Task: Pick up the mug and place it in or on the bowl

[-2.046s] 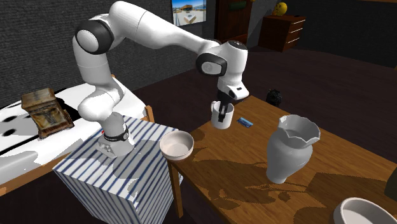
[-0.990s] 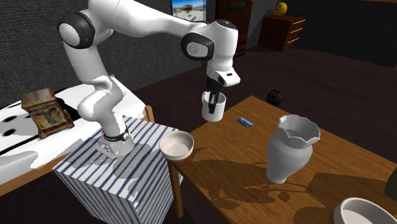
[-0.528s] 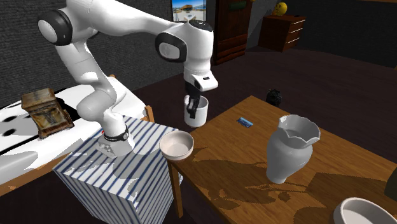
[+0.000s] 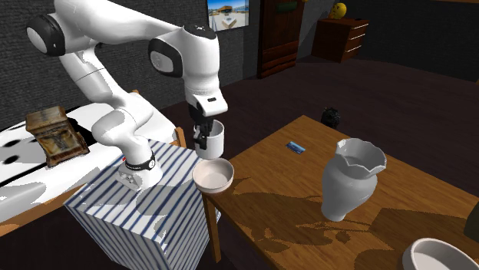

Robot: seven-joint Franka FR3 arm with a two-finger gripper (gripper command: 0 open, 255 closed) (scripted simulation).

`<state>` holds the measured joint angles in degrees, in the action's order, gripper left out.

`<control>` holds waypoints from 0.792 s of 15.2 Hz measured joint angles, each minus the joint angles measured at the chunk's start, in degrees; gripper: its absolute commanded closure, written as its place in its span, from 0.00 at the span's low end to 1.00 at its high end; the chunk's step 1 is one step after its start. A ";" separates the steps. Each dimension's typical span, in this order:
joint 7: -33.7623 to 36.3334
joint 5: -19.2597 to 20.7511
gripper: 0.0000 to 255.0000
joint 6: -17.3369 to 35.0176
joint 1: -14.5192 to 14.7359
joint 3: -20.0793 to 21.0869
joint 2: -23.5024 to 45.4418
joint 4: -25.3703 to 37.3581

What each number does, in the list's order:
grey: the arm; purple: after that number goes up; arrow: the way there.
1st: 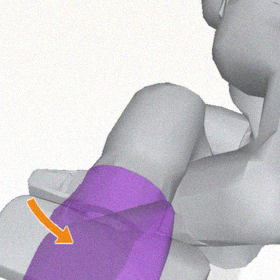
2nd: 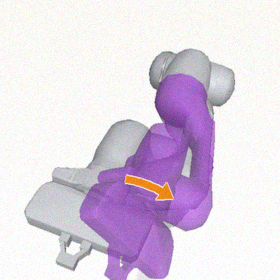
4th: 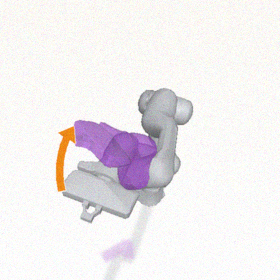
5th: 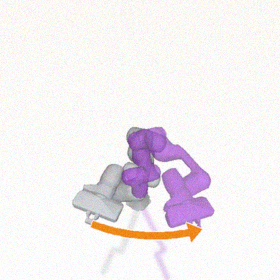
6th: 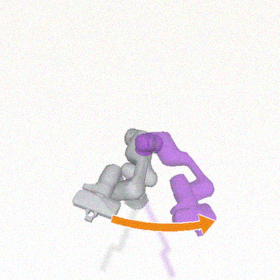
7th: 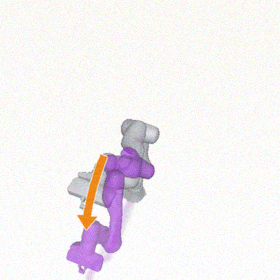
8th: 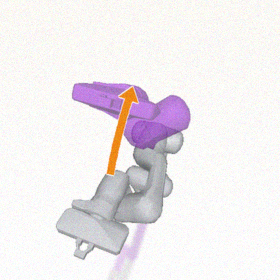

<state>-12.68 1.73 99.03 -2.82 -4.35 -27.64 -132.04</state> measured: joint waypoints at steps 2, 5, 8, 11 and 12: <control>-0.48 0.26 1.00 1.27 -0.23 -0.38 -0.55 -1.85; -0.60 0.37 1.00 3.23 -0.30 -0.51 -0.73 -3.99; -0.52 0.37 1.00 5.81 -0.28 -0.53 -0.28 -6.14; -0.68 0.48 1.00 8.17 -0.37 -0.73 0.23 -7.99; -0.62 0.46 1.00 9.11 -0.34 -0.71 0.47 -8.68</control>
<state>-13.30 2.19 108.14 -3.16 -5.06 -27.17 -140.72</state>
